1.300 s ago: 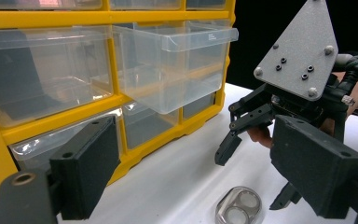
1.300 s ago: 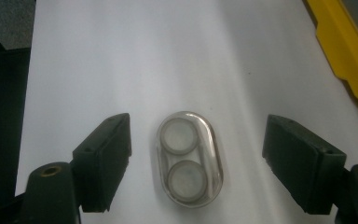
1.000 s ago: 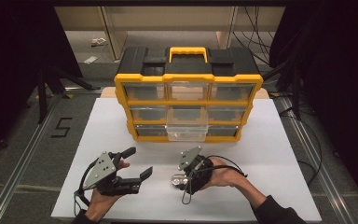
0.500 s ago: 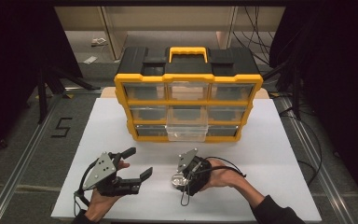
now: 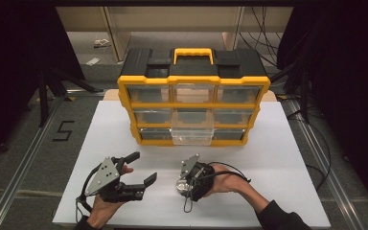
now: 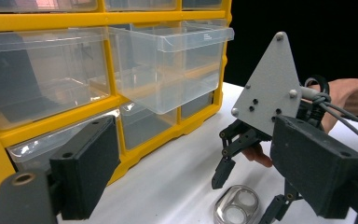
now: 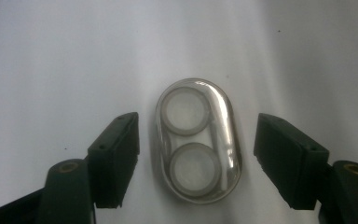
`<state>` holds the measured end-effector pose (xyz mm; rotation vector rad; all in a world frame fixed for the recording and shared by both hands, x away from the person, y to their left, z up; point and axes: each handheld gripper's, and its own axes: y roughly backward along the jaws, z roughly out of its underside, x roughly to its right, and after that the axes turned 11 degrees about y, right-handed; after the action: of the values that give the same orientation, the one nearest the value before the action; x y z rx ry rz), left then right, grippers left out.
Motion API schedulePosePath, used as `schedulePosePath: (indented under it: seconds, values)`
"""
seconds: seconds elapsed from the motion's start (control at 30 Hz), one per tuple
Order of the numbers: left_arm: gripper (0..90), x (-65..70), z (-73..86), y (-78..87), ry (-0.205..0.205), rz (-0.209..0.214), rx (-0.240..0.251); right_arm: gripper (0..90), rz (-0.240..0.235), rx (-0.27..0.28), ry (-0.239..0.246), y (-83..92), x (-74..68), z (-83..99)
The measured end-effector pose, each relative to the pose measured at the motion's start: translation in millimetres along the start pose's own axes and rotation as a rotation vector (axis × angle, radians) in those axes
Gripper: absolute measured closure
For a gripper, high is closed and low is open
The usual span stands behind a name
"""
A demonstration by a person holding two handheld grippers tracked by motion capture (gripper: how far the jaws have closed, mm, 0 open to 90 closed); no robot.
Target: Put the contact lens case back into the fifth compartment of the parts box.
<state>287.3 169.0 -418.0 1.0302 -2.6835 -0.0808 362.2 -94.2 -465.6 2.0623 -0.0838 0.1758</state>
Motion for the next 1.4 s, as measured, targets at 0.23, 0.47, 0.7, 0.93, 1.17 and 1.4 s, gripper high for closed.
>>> schedulePosePath:
  seconds: [0.23,0.47,0.7,0.93,1.17,1.4]
  values:
    - [15.0,-0.1,0.0,0.1,-0.001,0.0,0.001,37.0,-0.017,-0.018,-0.017,-4.4,1.0,0.8]
    - [15.0,0.2,-0.1,0.1,-0.001,0.0,0.001,42.7,-0.029,-0.025,-0.022,-7.6,1.6,1.8]
    - [15.0,0.0,-0.2,0.0,0.0,0.0,0.001,49.3,-0.017,-0.014,0.019,-7.4,-1.2,0.7]
    - [15.0,-0.4,-0.1,0.3,0.001,-0.002,0.0,49.5,0.006,0.006,0.021,-0.1,-2.3,-2.1]
    - [15.0,-0.4,0.0,0.1,0.003,-0.001,0.001,49.5,0.047,0.063,-0.008,14.0,1.0,-2.6]
    - [15.0,-0.8,-0.4,0.3,0.007,-0.002,0.004,49.5,0.078,0.132,-0.028,28.3,1.1,-6.2]
